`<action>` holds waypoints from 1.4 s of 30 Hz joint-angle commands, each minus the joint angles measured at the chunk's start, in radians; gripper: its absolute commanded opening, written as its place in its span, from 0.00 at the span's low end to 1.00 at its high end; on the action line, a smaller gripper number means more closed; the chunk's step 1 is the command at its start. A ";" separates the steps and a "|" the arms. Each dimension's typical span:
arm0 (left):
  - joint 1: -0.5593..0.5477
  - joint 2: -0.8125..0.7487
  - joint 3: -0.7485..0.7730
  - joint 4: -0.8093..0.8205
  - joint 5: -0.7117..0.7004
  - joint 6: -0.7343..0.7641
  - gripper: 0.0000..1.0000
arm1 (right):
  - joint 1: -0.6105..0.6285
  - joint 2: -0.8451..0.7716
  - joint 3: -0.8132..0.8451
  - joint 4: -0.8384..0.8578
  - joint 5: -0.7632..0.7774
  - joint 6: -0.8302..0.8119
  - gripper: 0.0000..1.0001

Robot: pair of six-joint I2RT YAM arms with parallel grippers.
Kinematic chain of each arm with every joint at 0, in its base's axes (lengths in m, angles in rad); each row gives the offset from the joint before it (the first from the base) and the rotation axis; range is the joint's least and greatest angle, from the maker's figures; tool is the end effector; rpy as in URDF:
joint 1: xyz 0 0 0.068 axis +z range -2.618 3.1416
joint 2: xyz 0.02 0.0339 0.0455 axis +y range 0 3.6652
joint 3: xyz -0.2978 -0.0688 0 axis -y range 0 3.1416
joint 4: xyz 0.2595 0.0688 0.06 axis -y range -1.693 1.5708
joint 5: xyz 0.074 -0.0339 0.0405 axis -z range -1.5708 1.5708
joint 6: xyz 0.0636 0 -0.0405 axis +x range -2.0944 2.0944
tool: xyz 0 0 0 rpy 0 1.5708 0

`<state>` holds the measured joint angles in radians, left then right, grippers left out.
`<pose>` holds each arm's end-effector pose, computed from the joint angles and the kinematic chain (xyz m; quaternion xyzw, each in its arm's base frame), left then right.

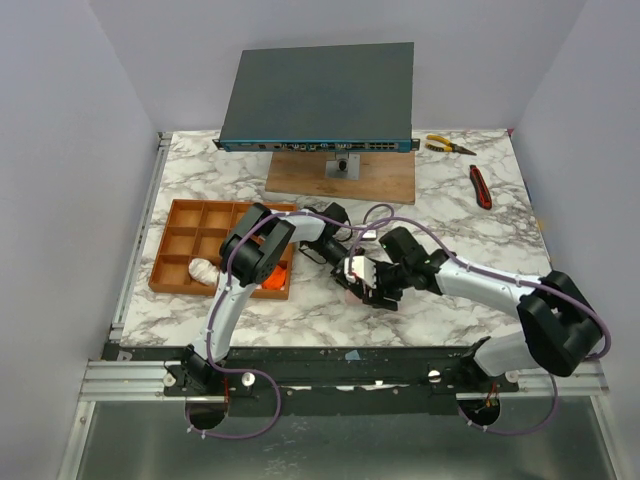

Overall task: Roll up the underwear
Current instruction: Roll the underwear to the center of the board.

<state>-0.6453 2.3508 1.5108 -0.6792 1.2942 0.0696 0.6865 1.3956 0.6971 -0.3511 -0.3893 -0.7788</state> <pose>0.3243 -0.3208 0.0808 -0.2936 -0.7417 0.5837 0.1514 0.1947 0.1908 0.1706 -0.6711 0.6714 0.1750 0.2611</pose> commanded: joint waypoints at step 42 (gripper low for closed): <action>0.082 -0.103 -0.111 0.059 -0.288 0.052 0.65 | 0.017 0.162 0.001 -0.032 0.013 0.025 0.01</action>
<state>-0.6106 2.2658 1.4418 -0.6773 1.2720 0.0624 0.6949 1.5093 0.7330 -0.2905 -0.3912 -0.7742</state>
